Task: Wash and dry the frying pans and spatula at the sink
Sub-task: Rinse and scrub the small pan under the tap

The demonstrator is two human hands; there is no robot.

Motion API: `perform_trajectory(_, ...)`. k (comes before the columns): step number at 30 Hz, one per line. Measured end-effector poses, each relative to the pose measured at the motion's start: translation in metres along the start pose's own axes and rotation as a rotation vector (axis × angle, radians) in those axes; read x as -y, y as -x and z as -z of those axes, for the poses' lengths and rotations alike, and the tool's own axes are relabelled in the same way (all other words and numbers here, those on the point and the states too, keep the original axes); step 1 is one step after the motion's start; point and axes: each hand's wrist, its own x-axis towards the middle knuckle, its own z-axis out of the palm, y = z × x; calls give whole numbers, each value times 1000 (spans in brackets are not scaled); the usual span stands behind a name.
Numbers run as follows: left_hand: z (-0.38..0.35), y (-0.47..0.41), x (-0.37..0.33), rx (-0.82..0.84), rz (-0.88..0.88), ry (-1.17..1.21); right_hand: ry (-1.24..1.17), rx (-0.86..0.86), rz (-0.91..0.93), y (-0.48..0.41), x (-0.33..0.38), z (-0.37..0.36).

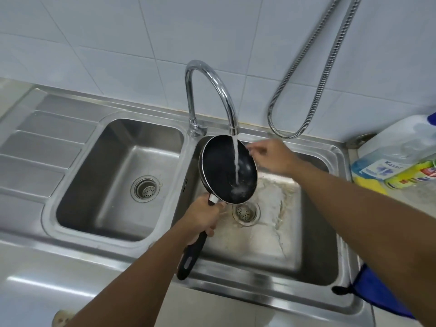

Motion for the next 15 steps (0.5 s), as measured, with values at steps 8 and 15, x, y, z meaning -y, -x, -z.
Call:
perform_trajectory(8,-2,-3,0,110,5,41,624,292,531,-95,93,10)
perform_trajectory(15,0,-13,5,116,7,43,704,110,486,-83,107,21)
